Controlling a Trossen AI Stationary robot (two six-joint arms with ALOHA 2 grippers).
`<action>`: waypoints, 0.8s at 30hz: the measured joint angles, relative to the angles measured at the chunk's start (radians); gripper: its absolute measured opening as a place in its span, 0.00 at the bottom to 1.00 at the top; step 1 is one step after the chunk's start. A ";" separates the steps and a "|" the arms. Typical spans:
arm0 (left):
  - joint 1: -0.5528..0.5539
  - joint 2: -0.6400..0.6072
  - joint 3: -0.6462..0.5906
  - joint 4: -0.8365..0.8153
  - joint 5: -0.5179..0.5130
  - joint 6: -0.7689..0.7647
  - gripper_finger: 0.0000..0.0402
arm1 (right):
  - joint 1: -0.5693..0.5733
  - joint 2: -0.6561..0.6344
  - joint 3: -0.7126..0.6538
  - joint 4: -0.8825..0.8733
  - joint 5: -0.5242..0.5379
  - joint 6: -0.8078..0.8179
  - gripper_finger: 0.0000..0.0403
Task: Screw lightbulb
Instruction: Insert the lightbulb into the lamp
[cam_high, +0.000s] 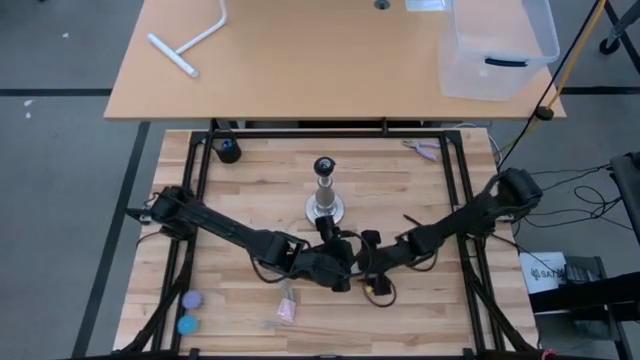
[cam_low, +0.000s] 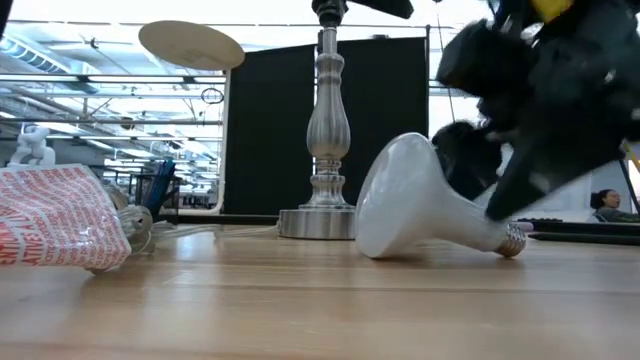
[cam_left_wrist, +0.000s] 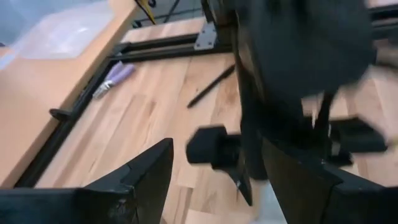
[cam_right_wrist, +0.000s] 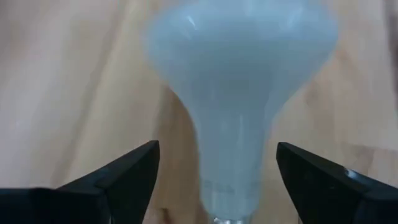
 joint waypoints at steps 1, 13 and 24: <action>-0.004 -0.004 0.000 -0.005 -0.009 0.000 0.62 | -0.002 0.026 0.015 -0.009 0.009 0.003 0.78; -0.076 -0.016 0.000 -0.010 -0.164 0.029 0.62 | -0.005 0.108 0.085 -0.035 0.048 -0.017 0.48; -0.148 -0.056 0.000 -0.028 -0.368 -0.020 0.62 | -0.005 0.095 0.121 -0.041 0.049 -0.063 0.36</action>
